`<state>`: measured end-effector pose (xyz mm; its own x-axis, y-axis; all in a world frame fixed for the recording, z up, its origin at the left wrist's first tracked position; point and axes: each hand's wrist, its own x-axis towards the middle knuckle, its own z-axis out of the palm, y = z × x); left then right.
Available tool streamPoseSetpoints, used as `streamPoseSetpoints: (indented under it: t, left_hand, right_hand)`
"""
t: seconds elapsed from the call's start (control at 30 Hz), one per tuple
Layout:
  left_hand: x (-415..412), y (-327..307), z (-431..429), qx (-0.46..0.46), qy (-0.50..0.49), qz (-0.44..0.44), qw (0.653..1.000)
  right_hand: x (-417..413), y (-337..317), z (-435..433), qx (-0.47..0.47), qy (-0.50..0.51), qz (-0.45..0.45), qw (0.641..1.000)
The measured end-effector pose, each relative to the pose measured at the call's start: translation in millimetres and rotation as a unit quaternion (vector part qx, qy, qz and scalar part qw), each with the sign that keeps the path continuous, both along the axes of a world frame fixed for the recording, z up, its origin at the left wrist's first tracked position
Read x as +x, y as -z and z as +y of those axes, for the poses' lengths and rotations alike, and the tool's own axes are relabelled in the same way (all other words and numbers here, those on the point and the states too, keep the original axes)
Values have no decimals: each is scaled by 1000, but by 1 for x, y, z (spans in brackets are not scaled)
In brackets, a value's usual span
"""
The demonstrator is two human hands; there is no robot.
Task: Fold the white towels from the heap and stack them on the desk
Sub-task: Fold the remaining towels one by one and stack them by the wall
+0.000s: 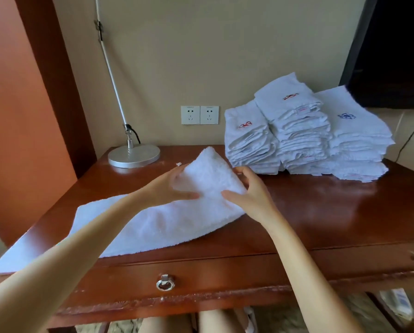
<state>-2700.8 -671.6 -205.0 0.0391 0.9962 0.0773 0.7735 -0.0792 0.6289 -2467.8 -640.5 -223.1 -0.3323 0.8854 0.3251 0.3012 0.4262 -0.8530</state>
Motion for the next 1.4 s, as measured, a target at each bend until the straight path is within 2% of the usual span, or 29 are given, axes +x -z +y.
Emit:
streamPoseSetpoints:
  t: [0.1, 0.3, 0.37, 0.47, 0.53, 0.57, 0.67, 0.73, 0.83, 0.93, 1.0, 1.1, 1.23, 1.4]
  left_hand:
    - [22, -30, 17, 1, 61, -125, 990]
    - [72, -91, 53, -2, 146, -207, 967]
    - [90, -102, 64, -11, 169, -236, 957]
    - [113, -113, 77, 3, 173, -278, 945]
    - [128, -117, 84, 8, 165, -308, 937]
    - [135, -118, 87, 9, 156, -326, 932]
    - [153, -121, 102, 11, 136, -387, 912]
    - [164, -122, 112, 17, 123, -419, 900]
    - [179, -119, 124, 31, 117, -454, 883]
    - [184, -106, 134, 36, 130, -453, 881]
    - [178, -89, 136, 8, 144, -446, 883]
    - [166, -50, 132, -89, 165, -416, 890]
    - [163, -10, 117, -237, 184, -394, 869]
    - [174, 15, 99, -292, 250, -373, 845]
  right_hand:
    - [25, -35, 13, 51, -35, 36, 997]
    - [71, -96, 40, 87, -41, 34, 995]
    - [86, -104, 50, 60, -21, 85, 994]
    - [104, -102, 62, -14, 16, 218, 976]
    - [111, -93, 67, -76, -14, 295, 952]
    - [113, -86, 69, -100, -61, 324, 939]
    - [115, -64, 71, -157, -159, 356, 907]
    - [115, -53, 72, -196, -158, 354, 901]
    - [116, -49, 76, -208, -109, 360, 903]
    - [122, -53, 81, -205, -68, 393, 894]
    - [127, -54, 84, -207, -58, 394, 893]
    - [137, -56, 87, -217, -45, 398, 890]
    - [151, -67, 93, -222, -24, 426, 877]
    - [159, -96, 98, -226, -5, 383, 896]
